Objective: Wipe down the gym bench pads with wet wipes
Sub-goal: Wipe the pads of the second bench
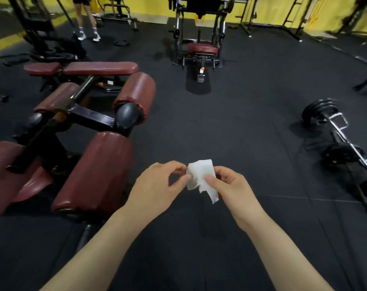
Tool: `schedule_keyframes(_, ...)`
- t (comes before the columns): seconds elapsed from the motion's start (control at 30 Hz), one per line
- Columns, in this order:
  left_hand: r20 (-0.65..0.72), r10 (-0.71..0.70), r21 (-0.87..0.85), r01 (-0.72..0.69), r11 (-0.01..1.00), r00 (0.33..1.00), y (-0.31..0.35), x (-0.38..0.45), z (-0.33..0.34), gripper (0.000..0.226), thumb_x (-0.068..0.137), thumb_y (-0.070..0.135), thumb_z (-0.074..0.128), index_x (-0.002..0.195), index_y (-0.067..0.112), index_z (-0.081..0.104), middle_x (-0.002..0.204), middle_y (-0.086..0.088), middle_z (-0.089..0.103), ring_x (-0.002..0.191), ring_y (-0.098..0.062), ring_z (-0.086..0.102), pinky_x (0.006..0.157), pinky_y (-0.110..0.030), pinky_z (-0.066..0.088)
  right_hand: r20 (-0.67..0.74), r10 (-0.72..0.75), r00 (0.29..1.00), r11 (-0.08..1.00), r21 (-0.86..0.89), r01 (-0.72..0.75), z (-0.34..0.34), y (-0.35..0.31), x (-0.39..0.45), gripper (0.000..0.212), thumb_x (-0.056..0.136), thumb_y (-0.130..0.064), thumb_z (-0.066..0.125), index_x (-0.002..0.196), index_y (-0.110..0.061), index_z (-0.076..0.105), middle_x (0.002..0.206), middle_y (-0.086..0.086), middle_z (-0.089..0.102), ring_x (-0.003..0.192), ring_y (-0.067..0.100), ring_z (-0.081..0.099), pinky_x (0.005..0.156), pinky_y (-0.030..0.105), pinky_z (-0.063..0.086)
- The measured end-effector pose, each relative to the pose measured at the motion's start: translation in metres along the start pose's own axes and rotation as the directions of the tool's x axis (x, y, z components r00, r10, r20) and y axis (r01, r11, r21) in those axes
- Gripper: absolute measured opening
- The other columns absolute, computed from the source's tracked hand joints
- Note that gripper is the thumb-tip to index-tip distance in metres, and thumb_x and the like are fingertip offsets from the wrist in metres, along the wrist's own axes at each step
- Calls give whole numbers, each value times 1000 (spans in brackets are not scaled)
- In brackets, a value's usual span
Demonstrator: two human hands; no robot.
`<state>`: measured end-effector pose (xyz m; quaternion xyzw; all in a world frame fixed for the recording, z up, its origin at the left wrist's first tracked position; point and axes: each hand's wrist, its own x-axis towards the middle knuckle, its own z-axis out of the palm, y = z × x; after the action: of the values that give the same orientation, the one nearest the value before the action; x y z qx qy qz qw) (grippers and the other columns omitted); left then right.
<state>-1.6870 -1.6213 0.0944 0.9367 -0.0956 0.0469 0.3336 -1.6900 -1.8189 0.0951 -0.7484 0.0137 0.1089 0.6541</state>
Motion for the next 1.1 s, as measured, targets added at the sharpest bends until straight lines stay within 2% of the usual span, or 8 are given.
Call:
schedule_keyframes(0.13,155,-82,-352,132,926,985,16,19,36,20,93,41,61,112,37,67,100,27,70,96,10,63,84,-16,49,-9,-2,1000,1000,11,2,-31,8,-7,15,93,-18,63,98,-27,74,98,-3,75,93,15,71,80,29,56)
schedule_keyframes(0.27,219,-27,-499,136,856,975,32,40,58,8,92,36,65,100,35,69,98,24,71,94,7,66,75,-12,47,-87,0,996,1000,18,2,-52,16,-7,12,91,-19,65,99,-26,71,95,-3,75,89,14,72,77,26,57)
schedule_keyframes(0.4,253,43,-489,89,868,967,42,69,72,6,93,32,64,91,31,70,89,15,72,85,-1,66,72,-15,46,-185,33,982,999,46,-25,-70,27,8,11,90,-23,66,101,-22,69,98,-1,73,95,22,69,80,31,56)
schedule_keyframes(0.57,320,118,-482,54,874,940,58,124,86,11,92,34,60,85,30,67,85,11,70,80,-2,65,72,-23,47,-63,7,998,949,316,14,-99,27,44,32,93,-26,64,123,-17,61,120,8,68,112,26,65,91,34,54)
schedule_keyframes(0.7,318,170,-420,-22,907,933,69,180,96,8,87,40,60,84,34,64,82,12,67,76,-5,63,72,-30,51,-131,31,991,970,242,2,-124,22,84,23,94,-25,61,112,-15,71,112,15,70,104,33,66,87,37,56)
schedule_keyframes(0.8,308,190,-315,-88,945,932,68,217,103,7,90,41,60,88,36,65,81,15,66,77,-1,60,67,-22,49,-203,65,977,978,208,-22,-138,20,112,19,90,-26,65,105,-17,73,105,14,72,96,28,69,83,35,57)
schedule_keyframes(0.93,330,163,-239,-84,967,930,50,252,104,10,93,38,60,101,37,64,97,23,64,94,7,57,72,-12,41,-302,99,948,987,153,-54,-144,19,151,13,86,-28,69,93,-17,73,97,12,72,87,23,67,82,38,52)
schedule_keyframes(1.1,259,125,-171,-82,982,958,24,286,92,14,95,34,57,108,35,63,104,24,62,102,4,55,75,-11,39,-313,112,943,991,104,-83,-141,15,202,10,91,-23,66,94,-15,71,95,10,71,89,27,66,85,39,52)
